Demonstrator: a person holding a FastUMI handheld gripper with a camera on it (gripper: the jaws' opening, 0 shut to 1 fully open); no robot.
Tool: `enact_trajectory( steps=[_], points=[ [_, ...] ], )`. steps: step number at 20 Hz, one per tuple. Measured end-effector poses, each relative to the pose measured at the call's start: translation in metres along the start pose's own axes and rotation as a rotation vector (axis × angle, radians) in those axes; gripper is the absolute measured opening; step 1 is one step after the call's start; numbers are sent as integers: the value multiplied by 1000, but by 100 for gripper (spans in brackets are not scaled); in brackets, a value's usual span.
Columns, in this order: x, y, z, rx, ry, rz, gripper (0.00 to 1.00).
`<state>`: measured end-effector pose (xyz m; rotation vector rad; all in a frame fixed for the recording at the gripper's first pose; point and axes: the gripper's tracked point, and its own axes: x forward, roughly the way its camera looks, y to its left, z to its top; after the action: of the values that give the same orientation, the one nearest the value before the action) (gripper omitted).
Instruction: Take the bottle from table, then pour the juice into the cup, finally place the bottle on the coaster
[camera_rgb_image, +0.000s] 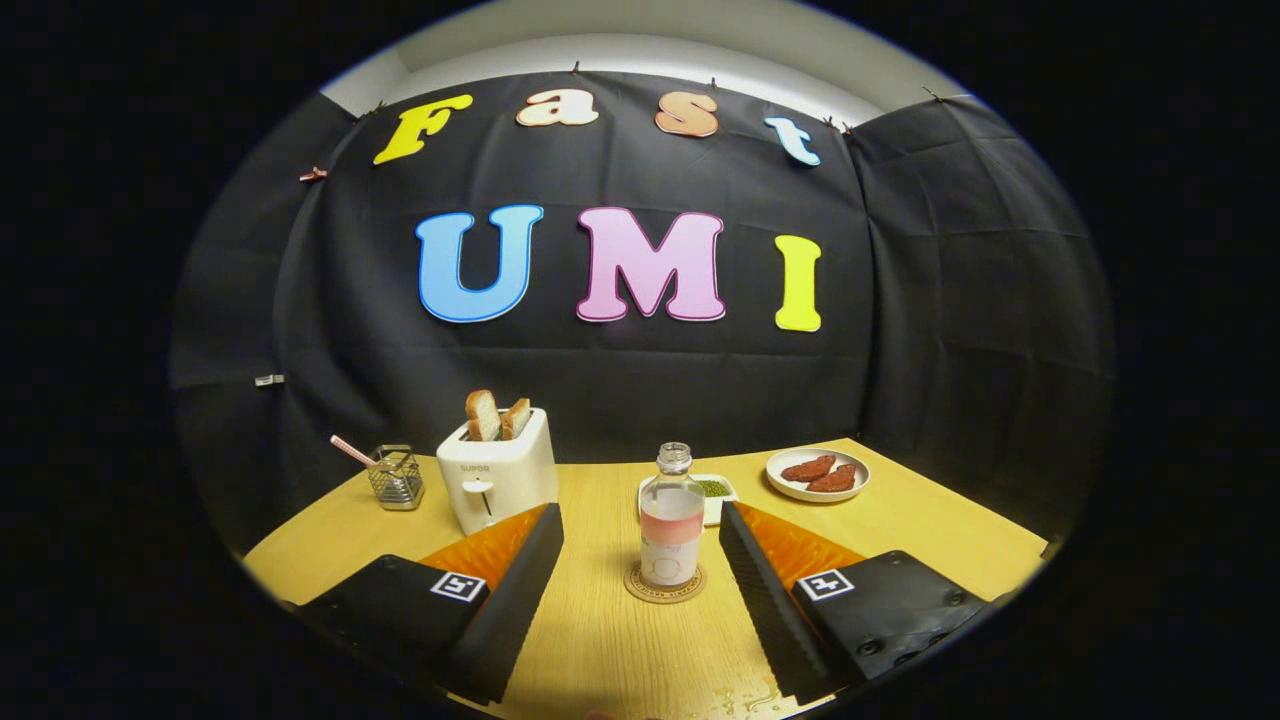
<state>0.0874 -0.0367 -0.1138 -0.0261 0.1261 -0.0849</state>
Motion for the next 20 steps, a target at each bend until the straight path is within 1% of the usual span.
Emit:
enact_trajectory(
  steps=[6, 9, 15, 20],
  points=[
    [-31, -26, 42, -30, -25, 41, 96],
    [-45, -32, 56, -27, -39, 64, 97],
    [-61, -39, 67, -27, -38, 90, 97],
    [-63, -45, 65, -33, -29, 89, 97]
  ],
)
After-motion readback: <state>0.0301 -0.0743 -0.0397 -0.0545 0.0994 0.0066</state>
